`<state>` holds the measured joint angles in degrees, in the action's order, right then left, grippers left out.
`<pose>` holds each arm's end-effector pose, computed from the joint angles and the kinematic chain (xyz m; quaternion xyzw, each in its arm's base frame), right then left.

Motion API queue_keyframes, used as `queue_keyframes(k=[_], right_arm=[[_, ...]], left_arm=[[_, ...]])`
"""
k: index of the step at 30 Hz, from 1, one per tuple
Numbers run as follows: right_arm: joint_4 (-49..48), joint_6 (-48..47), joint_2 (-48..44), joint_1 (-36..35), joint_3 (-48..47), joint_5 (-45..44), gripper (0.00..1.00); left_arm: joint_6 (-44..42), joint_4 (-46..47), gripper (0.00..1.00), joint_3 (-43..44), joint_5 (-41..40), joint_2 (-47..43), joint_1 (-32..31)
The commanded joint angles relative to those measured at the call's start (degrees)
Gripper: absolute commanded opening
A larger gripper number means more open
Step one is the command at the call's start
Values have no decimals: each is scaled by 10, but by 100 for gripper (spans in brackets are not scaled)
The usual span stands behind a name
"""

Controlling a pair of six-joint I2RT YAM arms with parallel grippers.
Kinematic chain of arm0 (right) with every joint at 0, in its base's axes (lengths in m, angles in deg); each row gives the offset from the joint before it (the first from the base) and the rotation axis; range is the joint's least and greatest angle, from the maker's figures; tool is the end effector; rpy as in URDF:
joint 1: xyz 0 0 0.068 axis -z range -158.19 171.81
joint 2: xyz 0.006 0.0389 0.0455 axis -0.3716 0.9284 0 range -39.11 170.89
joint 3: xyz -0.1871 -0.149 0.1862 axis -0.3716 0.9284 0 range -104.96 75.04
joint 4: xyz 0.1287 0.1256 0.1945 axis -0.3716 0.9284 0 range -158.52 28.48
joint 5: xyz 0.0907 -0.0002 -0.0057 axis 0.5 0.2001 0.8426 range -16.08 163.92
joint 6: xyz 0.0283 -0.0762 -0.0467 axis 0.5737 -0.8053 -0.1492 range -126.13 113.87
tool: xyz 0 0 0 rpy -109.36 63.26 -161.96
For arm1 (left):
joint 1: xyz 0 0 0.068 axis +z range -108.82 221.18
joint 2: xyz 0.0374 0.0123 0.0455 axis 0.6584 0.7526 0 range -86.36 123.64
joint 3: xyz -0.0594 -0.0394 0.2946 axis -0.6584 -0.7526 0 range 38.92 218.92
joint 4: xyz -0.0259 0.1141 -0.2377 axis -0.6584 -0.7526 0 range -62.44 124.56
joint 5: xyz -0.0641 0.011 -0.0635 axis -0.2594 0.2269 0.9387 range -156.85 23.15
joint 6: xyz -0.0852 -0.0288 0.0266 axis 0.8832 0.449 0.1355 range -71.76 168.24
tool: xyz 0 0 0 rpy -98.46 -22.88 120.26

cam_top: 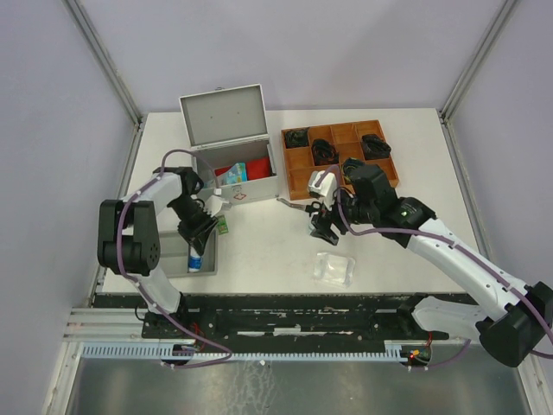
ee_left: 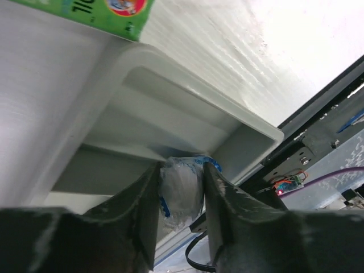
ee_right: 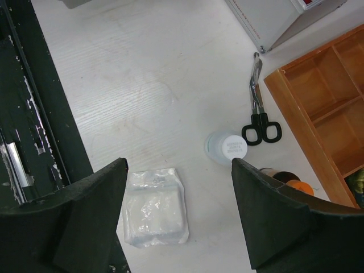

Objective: Organize the medicine kit

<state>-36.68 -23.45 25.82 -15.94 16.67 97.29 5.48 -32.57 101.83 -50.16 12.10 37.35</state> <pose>0.1911 0.1904 0.3180 -0.4857 0.7410 0.2550 0.3872 0.2644 -0.0421 0.1586 -0.3742 -0.9095 0.1724 0.0549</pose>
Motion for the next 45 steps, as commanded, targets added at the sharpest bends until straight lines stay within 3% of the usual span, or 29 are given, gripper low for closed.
queue_keyframes(k=[1, 6, 10, 16, 25, 31, 39, 45], right_arm=[[-9, -8, -11, 5, 0, -9, 83], [-7, -8, -8, 9, 0, -5, 83], [-8, -8, -7, 12, 1, -3, 83], [-16, 2, -10, 25, 3, -17, 83], [-29, 19, -19, 50, 3, -53, 84], [-20, -1, -8, 54, 6, -58, 84], [31, -20, 36, 54, -22, -101, 81], [34, -27, 29, 54, -5, -107, 81]], left_arm=[[-11, 24, 45, 22, -6, 3, 12], [-5, 20, 67, 40, -1, -4, 12], [-3, 8, 78, 58, -2, -15, 12], [14, 39, 80, 82, 41, -89, 11], [137, 300, 80, 8, 132, -246, 4], [150, 373, 79, -17, 212, -288, -32], [134, 467, 85, -87, 77, -284, -166], [143, 506, 84, -96, 58, -284, -179]])
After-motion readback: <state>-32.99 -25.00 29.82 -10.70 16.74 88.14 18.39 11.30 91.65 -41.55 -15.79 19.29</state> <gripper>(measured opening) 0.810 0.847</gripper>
